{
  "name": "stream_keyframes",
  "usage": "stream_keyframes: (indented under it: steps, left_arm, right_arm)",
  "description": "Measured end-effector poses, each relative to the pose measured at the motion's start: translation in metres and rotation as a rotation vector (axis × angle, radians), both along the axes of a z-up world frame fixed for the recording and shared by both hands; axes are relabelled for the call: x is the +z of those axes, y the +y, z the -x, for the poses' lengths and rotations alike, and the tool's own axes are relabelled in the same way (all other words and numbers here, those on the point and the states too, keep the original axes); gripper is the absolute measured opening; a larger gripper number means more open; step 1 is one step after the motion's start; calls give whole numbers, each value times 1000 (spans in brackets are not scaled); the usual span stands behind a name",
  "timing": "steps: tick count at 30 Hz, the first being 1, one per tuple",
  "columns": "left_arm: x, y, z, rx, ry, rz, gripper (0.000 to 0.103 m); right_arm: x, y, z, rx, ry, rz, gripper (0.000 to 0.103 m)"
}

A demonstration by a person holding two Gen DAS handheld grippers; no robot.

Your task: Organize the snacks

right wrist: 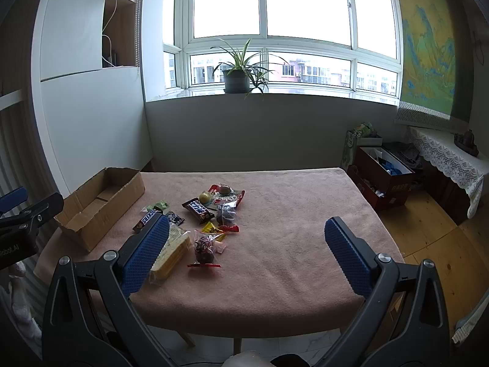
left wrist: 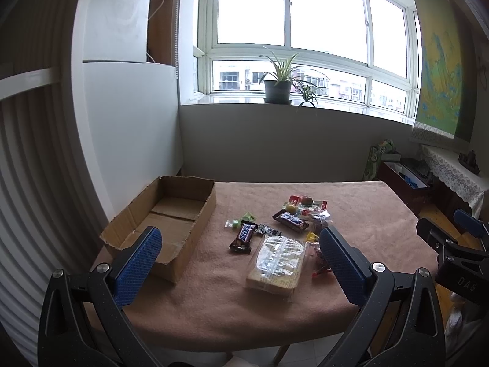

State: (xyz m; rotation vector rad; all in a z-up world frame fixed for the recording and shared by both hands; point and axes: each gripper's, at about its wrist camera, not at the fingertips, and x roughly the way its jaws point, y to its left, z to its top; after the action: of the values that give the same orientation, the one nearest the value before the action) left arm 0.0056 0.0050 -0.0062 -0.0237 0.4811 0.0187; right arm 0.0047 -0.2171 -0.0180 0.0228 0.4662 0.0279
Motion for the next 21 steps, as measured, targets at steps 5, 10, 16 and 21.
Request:
stream_keyframes:
  steps: [5, 10, 16, 21]
  left_arm:
    - [-2, 3, -1, -1, -1, 0, 103]
    - [1, -2, 3, 2, -1, -1, 103]
    - [1, -2, 3, 3, -1, 0, 102]
    - [1, -1, 4, 3, -4, 0, 103]
  right_arm:
    - [-1, 0, 1, 0, 1, 1, 103]
    - [-1, 0, 1, 0, 2, 1, 103]
    - [-2, 0, 1, 2, 4, 1, 103]
    - [-2, 1, 2, 3, 6, 0, 103]
